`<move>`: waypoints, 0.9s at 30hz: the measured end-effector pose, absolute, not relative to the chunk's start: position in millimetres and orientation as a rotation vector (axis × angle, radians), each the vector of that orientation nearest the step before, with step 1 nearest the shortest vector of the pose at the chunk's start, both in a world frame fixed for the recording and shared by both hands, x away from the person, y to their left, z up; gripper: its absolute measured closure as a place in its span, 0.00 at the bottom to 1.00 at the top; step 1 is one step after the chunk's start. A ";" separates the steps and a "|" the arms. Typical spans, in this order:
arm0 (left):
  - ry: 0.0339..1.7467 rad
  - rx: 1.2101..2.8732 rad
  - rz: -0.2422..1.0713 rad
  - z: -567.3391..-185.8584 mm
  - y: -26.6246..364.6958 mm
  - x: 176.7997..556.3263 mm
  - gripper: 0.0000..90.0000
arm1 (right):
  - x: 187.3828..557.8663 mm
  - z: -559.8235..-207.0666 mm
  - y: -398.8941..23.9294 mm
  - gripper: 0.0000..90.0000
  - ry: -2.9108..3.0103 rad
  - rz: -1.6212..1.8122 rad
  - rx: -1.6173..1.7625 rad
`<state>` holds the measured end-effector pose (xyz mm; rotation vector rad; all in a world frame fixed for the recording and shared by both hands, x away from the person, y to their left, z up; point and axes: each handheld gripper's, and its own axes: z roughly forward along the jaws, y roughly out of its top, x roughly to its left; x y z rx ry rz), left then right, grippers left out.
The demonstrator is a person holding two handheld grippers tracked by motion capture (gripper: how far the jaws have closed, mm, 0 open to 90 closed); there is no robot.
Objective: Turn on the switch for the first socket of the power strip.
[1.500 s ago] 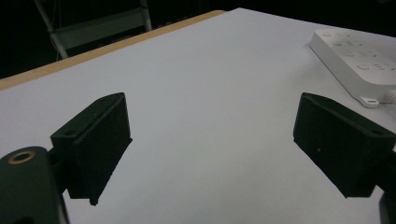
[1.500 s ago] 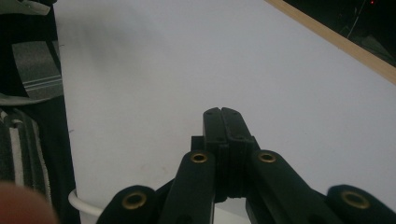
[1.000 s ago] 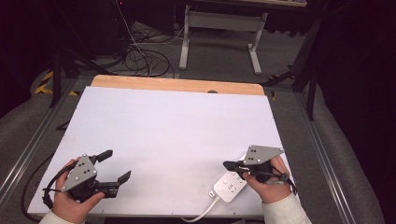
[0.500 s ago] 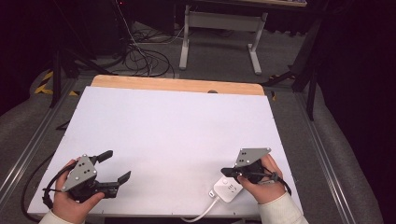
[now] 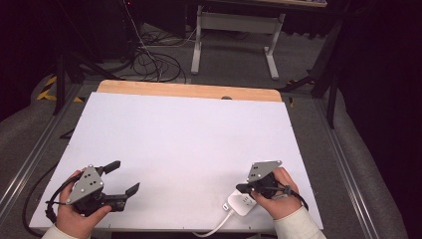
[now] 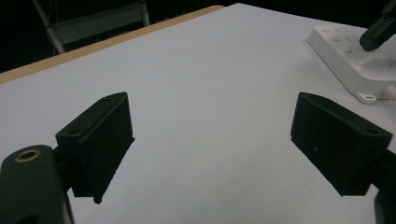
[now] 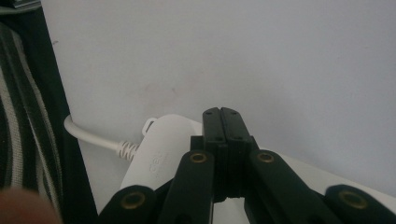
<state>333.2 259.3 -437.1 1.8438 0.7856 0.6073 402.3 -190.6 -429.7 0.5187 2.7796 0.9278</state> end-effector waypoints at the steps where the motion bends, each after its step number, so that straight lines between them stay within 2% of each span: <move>1: 0.787 1.842 0.607 -437.1 259.3 333.1 0.15 | 402.3 -431.0 -190.2 1.00 2.784 0.921 0.519; 27: 0.784 1.846 0.606 -436.6 258.8 332.5 0.15 | 404.5 -440.5 -187.5 1.00 2.840 0.863 0.527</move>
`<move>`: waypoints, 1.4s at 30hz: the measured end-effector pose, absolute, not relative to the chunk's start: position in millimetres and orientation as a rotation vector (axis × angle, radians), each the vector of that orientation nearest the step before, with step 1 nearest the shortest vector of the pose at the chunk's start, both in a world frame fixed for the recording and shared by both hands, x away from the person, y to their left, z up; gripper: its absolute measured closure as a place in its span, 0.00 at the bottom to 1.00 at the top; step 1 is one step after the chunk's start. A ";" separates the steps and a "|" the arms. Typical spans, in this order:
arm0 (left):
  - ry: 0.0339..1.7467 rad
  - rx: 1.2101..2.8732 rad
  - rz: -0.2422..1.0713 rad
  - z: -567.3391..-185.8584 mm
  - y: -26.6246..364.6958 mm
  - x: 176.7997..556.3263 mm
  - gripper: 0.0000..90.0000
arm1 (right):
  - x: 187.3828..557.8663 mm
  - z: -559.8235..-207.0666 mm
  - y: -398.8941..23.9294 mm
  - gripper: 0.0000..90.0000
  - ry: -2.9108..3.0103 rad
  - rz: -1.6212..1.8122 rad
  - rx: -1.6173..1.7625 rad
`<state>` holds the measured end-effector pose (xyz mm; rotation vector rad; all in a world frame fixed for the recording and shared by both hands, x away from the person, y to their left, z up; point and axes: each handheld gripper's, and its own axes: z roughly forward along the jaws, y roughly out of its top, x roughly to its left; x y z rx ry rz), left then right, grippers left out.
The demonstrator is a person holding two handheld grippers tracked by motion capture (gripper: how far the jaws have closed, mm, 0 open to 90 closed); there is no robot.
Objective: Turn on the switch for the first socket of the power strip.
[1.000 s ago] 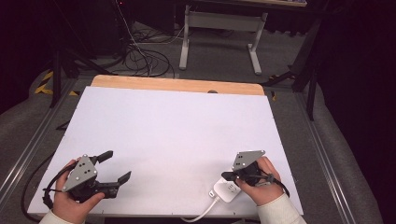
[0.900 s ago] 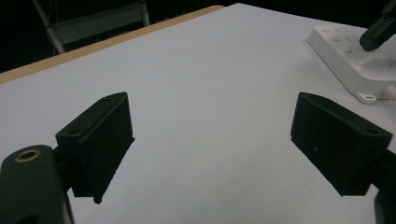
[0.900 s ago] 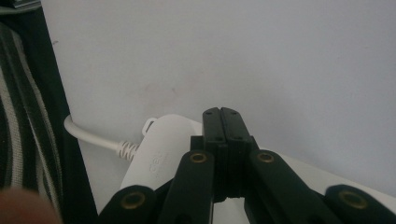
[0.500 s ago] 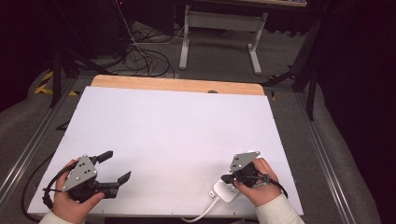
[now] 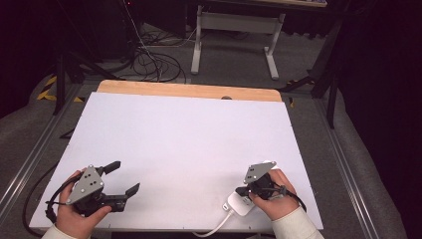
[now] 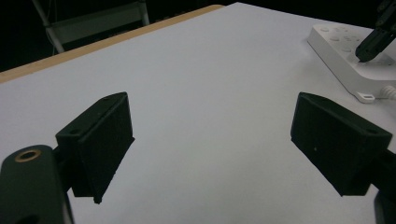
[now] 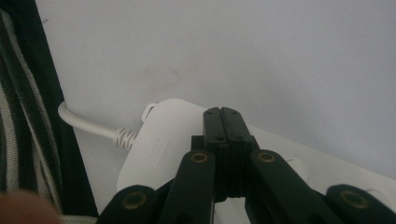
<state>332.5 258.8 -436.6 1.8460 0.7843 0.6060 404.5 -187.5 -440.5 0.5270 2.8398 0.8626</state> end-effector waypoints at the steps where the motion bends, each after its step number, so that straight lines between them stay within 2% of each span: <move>1: 0.784 1.846 0.606 -436.6 258.8 332.5 0.15 | 404.5 -440.5 -187.5 1.00 2.840 0.863 0.527; 42: 0.784 1.840 0.604 -436.4 258.4 330.8 0.15 | 409.0 -445.3 -190.4 1.00 2.845 0.885 0.568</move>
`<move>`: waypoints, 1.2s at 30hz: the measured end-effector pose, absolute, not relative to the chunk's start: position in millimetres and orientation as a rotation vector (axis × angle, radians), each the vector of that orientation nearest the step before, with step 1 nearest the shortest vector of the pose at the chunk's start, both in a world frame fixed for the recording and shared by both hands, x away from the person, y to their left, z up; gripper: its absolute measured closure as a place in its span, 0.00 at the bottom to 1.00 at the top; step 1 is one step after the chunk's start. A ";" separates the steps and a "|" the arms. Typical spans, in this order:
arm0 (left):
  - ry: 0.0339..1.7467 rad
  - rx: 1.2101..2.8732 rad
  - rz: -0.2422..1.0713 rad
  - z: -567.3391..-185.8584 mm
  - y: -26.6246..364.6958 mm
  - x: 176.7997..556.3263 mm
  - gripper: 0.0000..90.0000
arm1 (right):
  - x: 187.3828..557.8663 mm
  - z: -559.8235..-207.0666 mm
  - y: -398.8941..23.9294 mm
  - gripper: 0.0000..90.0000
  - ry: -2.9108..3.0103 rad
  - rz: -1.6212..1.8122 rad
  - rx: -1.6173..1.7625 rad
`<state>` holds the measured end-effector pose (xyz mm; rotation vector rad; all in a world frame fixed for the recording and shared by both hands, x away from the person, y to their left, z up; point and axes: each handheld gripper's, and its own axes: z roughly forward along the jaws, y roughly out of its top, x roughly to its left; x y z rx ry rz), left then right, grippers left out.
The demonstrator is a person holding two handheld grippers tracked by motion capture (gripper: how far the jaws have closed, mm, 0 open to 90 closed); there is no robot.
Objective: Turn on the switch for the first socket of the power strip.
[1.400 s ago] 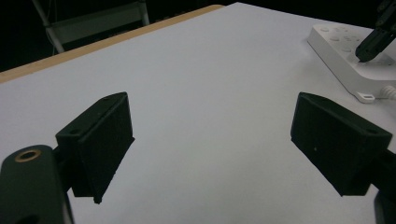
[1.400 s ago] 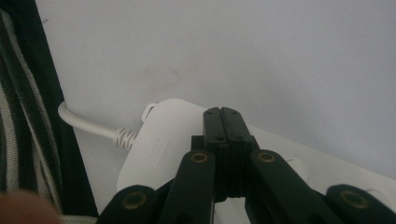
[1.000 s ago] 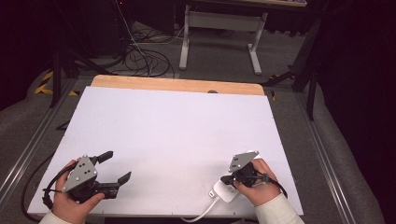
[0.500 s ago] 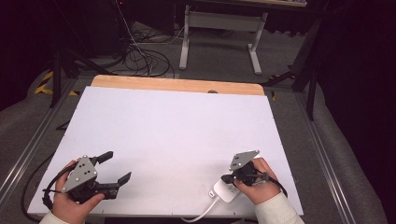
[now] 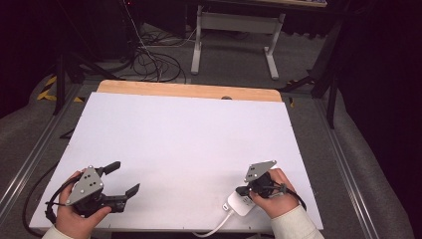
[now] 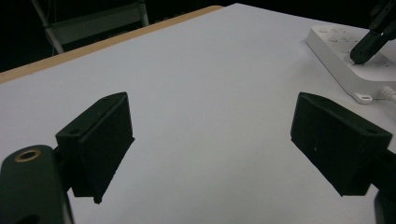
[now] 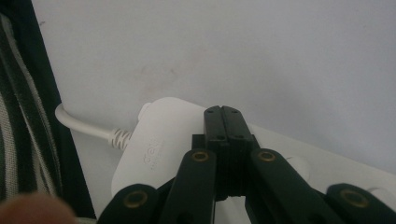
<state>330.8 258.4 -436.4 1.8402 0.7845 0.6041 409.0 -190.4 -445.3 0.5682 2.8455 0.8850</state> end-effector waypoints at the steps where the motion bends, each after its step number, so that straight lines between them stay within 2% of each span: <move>1: 0.784 1.840 0.604 -436.3 258.5 330.8 0.15 | 409.6 -445.7 -191.4 1.00 2.848 0.896 0.573; 18: 0.782 1.845 0.604 -436.8 258.8 331.6 0.15 | 410.5 -448.3 -194.5 1.00 2.838 0.936 0.590; 36: 0.790 1.836 0.595 -436.5 259.0 331.9 0.15 | 400.3 -418.3 -187.2 1.00 2.713 1.070 0.516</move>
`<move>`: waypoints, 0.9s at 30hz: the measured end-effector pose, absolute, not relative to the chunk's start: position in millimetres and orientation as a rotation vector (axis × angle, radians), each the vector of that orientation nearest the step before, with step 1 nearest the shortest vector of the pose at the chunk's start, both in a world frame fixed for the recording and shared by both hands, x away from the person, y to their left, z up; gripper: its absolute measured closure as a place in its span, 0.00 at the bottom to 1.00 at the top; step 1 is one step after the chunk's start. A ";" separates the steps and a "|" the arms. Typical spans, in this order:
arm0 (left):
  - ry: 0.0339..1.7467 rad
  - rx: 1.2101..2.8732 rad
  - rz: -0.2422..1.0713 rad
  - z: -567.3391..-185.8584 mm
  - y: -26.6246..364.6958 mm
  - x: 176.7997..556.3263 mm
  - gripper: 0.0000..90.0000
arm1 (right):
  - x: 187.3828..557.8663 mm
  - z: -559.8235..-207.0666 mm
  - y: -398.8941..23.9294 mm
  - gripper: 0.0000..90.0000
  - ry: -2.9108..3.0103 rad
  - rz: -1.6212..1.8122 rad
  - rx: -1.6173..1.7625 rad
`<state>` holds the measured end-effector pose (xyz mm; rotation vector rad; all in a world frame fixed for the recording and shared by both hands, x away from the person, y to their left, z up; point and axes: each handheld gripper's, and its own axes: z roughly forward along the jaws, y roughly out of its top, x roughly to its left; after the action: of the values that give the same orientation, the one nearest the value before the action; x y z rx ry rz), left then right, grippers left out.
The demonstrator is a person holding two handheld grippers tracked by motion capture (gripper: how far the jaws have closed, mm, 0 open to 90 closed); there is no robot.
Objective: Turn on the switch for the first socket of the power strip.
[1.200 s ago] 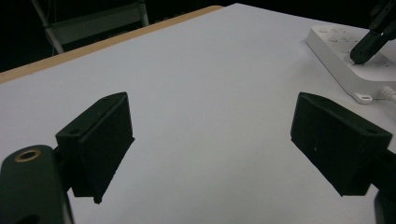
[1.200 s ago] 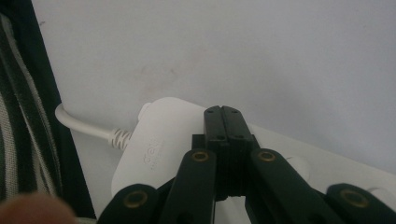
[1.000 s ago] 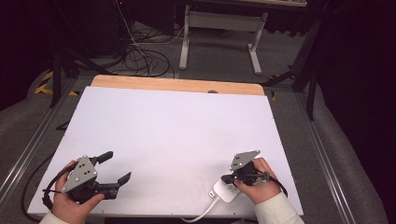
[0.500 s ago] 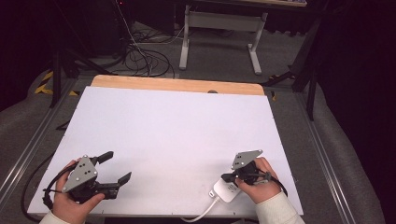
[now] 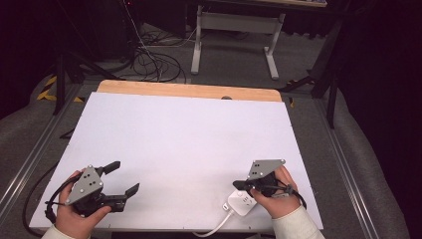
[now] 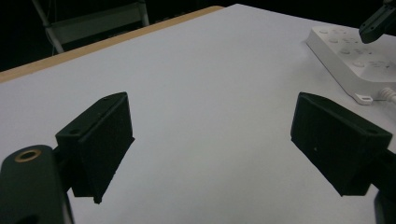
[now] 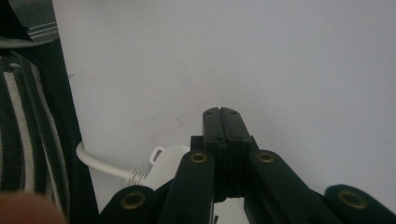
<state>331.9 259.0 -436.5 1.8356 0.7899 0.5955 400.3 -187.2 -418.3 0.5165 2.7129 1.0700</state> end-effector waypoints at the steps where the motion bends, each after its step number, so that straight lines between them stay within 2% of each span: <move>1: 0.790 1.835 0.596 -436.5 259.1 332.0 0.15 | 400.2 -416.9 -187.0 1.00 2.710 1.075 0.511; 14: 0.785 1.837 0.602 -435.9 259.3 331.8 0.15 | 398.7 -406.0 -185.1 1.00 2.634 1.174 0.517; 15: 0.787 1.838 0.604 -435.6 259.5 331.6 0.15 | 398.8 -404.3 -183.4 0.86 2.616 1.185 0.516; 19: 0.784 1.839 0.601 -434.8 259.1 331.9 0.15 | 397.9 -403.5 -178.7 0.56 2.522 1.275 0.554; 20: 0.781 1.839 0.604 -435.0 259.1 332.0 0.15 | 397.9 -403.5 -178.7 0.56 2.522 1.275 0.554; 23: 0.782 1.840 0.600 -435.4 258.7 331.5 0.15 | 398.1 -401.3 -177.9 0.44 2.460 1.354 0.582; 27: 0.780 1.836 0.602 -434.2 258.9 331.3 0.15 | 397.3 -398.6 -179.9 0.36 2.440 1.379 0.673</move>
<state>331.3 258.9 -434.2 1.8359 0.7796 0.6020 397.3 -179.9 -398.6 0.6729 2.4400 1.3795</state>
